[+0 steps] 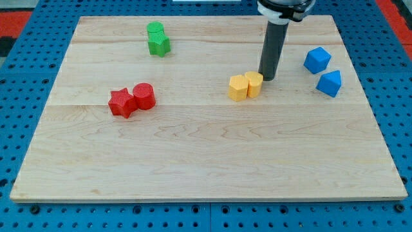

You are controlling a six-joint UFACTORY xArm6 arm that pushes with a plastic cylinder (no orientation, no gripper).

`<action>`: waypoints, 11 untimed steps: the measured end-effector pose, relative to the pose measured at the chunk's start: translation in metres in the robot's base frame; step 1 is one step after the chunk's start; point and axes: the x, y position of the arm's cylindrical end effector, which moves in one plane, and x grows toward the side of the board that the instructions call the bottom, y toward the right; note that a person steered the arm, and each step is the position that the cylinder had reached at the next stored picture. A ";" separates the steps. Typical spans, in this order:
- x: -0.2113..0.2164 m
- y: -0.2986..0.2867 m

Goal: Move your arm to the center right of the board

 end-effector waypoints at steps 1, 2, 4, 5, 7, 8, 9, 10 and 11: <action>0.014 -0.011; 0.028 -0.034; 0.038 -0.005; 0.079 0.032; 0.110 0.115; 0.096 0.132; 0.091 0.132; 0.079 0.132; 0.057 0.132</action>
